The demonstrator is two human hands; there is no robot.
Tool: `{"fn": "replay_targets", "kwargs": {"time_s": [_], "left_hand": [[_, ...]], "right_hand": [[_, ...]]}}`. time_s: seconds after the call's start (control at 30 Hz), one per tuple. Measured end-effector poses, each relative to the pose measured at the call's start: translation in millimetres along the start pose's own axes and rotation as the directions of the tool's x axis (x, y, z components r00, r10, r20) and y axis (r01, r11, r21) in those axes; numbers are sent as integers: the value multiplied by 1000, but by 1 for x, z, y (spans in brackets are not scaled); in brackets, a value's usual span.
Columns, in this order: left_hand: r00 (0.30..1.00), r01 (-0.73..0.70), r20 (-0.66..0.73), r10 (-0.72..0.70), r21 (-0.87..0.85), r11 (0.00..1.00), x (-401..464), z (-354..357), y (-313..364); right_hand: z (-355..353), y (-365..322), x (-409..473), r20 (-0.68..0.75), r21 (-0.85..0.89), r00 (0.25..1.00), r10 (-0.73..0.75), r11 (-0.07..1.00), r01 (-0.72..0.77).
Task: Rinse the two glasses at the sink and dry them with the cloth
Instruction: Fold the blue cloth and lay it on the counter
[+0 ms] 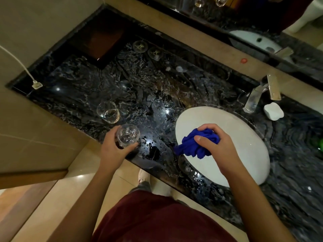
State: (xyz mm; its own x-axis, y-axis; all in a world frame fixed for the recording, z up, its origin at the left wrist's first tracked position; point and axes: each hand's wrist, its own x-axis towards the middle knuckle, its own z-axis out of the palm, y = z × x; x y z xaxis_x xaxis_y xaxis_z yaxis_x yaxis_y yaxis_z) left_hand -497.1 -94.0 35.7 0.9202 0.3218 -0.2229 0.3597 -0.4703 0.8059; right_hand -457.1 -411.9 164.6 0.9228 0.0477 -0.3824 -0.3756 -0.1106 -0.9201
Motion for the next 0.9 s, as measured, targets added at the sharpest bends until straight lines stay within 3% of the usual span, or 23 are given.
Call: {"fn": "replay_targets", "kwargs": {"time_s": [0.17,0.47,0.6,0.67,0.7,0.77,0.83,0.9], "left_hand": [[997,76,15,-75,-100,992,-3,0,-6],[990,141,6,-141,-20,990,-9,3,-17],[990,-6,-137,23,127,992,-19,-7,17],[972,-142,-180,154,78,987,-29,-8,51],[973,-178,-152,176,2,984,-35,-7,73],[979,-174,63,192,-217,960,-48,-1,124],[910,-133,328,252,-344,930,-59,12,165],[822,-94,484,301,-406,909,-66,26,192]], "right_hand": [[3,-1,3,0,0,1000,11,1000,-11],[0,-7,-3,4,38,1000,-1,999,1],[-6,-10,-7,-1,51,1000,-8,999,8],[-12,-14,-8,15,81,1000,-16,997,15],[-14,-16,-9,30,108,999,-32,994,29],[-17,-23,-12,62,244,996,-62,969,45],[-17,-29,-15,88,403,992,-92,914,49],[-20,-34,-21,109,471,986,-126,880,61]]}}
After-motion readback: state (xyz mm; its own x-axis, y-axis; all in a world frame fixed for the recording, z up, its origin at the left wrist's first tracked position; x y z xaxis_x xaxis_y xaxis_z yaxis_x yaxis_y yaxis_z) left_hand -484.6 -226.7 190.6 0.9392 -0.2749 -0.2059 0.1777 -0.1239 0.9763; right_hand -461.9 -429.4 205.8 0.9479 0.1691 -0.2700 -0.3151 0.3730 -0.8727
